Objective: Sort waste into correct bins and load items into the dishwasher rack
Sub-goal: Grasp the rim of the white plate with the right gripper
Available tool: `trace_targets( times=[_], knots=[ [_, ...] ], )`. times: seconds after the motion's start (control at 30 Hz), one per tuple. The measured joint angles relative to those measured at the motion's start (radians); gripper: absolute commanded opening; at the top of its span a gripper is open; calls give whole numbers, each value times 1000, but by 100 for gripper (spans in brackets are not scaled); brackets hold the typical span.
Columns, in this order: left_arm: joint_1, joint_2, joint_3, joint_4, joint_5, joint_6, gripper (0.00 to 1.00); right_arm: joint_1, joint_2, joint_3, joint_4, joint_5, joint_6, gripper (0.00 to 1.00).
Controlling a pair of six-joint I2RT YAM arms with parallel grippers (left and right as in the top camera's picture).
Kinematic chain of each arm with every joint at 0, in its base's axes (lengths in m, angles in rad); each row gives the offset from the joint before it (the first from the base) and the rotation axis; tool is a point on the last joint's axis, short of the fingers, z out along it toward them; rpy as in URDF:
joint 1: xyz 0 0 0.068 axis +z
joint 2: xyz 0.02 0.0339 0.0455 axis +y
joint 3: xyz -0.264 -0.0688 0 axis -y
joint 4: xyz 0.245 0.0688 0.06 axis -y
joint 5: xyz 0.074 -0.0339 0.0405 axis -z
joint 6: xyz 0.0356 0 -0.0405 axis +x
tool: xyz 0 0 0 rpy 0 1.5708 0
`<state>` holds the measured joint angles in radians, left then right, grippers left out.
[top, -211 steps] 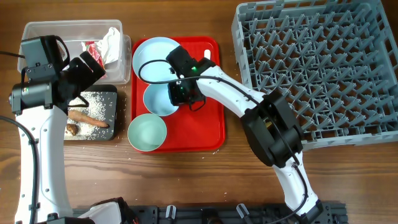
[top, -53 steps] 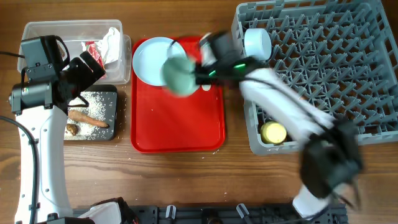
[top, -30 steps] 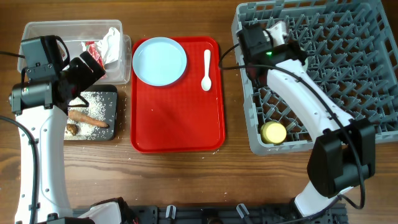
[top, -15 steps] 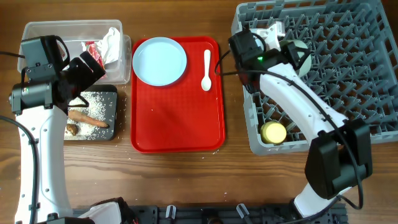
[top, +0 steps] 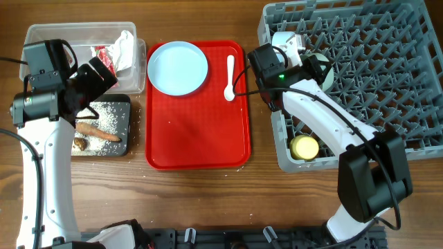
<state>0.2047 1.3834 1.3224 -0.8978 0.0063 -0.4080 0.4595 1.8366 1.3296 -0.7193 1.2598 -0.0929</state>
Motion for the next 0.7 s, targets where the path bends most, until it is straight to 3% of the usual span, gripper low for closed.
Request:
trace_targets(
  times=[0.07,0.1,0.23,0.37,0.43,0.47,0.6,0.7],
  knots=[
    [0,0,0,0,0,0,100,0,0,0,0,0,-3,9],
    [0,0,0,0,0,0,100,0,0,0,0,-2,-3,17],
    [0,0,0,0,0,0,100,24,0,0,-5,-71,-14,22],
    [0,0,0,0,0,0,100,86,0,0,-4,-119,-18,39],
    [0,0,0,0,0,0,100,108,0,0,-3,-137,-18,54],
    [0,0,0,0,0,0,100,114,0,0,-2,-145,-21,57],
    [0,0,0,0,0,0,100,116,0,0,-1,-221,-19,95],
    [0,0,0,0,0,0,100,116,0,0,0,-269,-22,100]
  ],
)
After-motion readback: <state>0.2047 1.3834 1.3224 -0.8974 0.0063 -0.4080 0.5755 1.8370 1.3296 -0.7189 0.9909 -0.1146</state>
